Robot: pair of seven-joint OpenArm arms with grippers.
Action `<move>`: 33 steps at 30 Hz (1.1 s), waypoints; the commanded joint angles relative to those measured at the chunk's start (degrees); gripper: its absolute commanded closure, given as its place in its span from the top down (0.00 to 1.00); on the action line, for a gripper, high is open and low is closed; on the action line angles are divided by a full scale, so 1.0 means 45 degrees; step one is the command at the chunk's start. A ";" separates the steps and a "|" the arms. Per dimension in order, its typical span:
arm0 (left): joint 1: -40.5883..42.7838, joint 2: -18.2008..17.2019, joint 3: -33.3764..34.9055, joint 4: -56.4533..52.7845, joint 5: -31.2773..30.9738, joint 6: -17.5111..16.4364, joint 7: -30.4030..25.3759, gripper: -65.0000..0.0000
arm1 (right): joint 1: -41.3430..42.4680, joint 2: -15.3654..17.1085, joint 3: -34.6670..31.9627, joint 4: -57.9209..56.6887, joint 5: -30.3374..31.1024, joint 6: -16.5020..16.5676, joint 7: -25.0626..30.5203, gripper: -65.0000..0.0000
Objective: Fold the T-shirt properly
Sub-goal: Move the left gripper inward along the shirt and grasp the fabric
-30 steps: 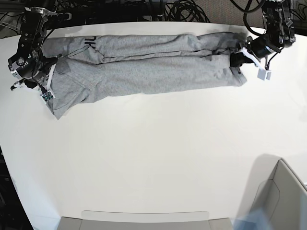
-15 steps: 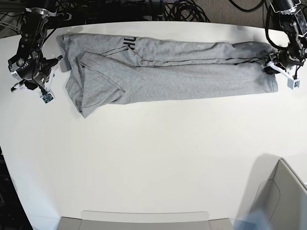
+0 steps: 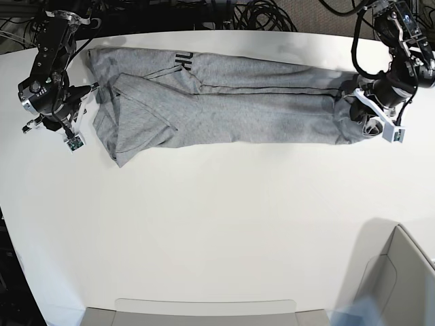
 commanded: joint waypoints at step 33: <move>-0.1105 0.0312 0.8307 0.0303 -0.0084 0.5359 -0.1786 0.00 | 0.0159 0.0084 0.0061 0.0232 -0.0069 0.0129 0.0036 0.21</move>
